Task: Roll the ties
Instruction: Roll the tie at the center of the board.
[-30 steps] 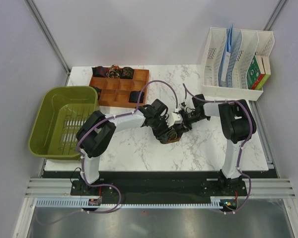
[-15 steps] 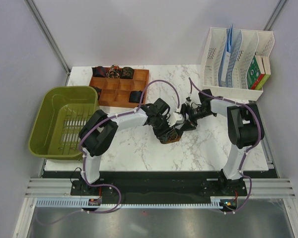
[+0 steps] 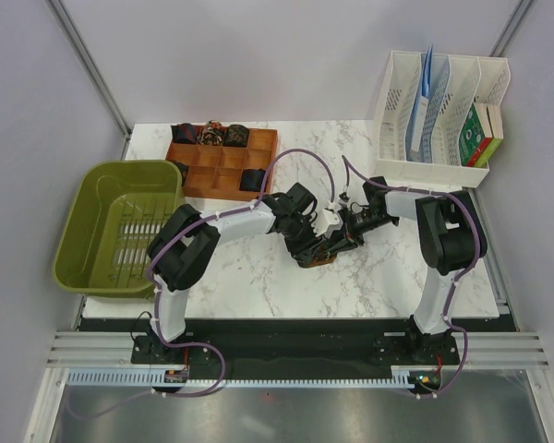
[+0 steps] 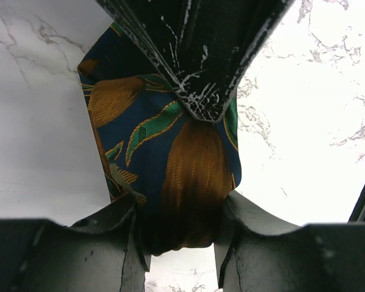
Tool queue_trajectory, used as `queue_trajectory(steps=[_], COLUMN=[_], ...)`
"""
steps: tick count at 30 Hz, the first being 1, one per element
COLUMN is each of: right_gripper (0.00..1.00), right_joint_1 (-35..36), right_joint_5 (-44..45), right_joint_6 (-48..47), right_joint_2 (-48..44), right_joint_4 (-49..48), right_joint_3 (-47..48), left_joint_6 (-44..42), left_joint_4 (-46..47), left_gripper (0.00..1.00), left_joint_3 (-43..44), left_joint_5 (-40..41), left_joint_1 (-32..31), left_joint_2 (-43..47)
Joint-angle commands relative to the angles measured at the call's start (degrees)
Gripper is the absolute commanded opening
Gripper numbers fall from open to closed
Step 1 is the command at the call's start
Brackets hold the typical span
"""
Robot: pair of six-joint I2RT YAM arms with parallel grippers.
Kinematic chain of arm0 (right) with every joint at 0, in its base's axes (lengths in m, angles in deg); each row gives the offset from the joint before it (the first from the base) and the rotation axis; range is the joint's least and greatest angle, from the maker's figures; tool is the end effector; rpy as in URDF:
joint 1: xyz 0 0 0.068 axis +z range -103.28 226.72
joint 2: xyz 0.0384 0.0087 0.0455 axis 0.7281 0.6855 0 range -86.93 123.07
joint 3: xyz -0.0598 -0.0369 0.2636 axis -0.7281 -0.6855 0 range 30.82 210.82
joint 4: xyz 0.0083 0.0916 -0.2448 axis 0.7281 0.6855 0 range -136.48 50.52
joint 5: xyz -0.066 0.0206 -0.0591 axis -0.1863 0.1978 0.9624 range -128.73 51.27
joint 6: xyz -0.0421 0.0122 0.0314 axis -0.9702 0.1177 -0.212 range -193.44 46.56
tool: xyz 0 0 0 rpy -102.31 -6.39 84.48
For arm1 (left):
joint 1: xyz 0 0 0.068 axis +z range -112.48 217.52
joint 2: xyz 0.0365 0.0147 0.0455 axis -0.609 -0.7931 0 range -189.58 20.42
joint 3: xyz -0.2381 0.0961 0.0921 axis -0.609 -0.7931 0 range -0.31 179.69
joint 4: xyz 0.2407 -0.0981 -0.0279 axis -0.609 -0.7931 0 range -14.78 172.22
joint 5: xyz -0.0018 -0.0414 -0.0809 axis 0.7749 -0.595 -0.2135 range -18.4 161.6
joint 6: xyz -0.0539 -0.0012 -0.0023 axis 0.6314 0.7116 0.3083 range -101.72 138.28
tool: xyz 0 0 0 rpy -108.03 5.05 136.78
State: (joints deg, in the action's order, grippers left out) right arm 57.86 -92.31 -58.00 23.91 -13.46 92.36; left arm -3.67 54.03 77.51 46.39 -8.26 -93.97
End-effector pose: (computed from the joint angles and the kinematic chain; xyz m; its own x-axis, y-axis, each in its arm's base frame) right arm 0.3202 0.0922 0.1192 -0.9959 -0.0348 0.0836 0.0467 0.5926 0.8042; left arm 0.2727 -0.3021 0.1601 -0.2954 0.7884 -0.5396 0.9547 0.2222 -0.1980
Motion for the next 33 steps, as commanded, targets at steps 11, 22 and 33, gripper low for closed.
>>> queue_trajectory(steps=[11,22,33], right_gripper=[0.0,0.0,0.0], right_joint_1=[-0.2,-1.3,-1.1], right_joint_5=[11.8,19.5,25.7], right_joint_6=[-3.6,-4.0,-3.4], right_joint_2=[4.4,5.3,4.8], right_joint_4=[-0.6,-0.5,-0.1], right_joint_3=[-0.5,-0.8,0.1], left_joint_6=[0.2,3.1,2.3], left_joint_4=[1.6,5.5,5.4], left_gripper=[0.39,0.5,0.69], left_joint_3=[-0.6,-0.6,0.5], left_joint_5=[1.3,-0.6,-2.6], left_joint_1=[0.0,-0.1,-0.3], left_joint_2=[3.2,6.8,6.3])
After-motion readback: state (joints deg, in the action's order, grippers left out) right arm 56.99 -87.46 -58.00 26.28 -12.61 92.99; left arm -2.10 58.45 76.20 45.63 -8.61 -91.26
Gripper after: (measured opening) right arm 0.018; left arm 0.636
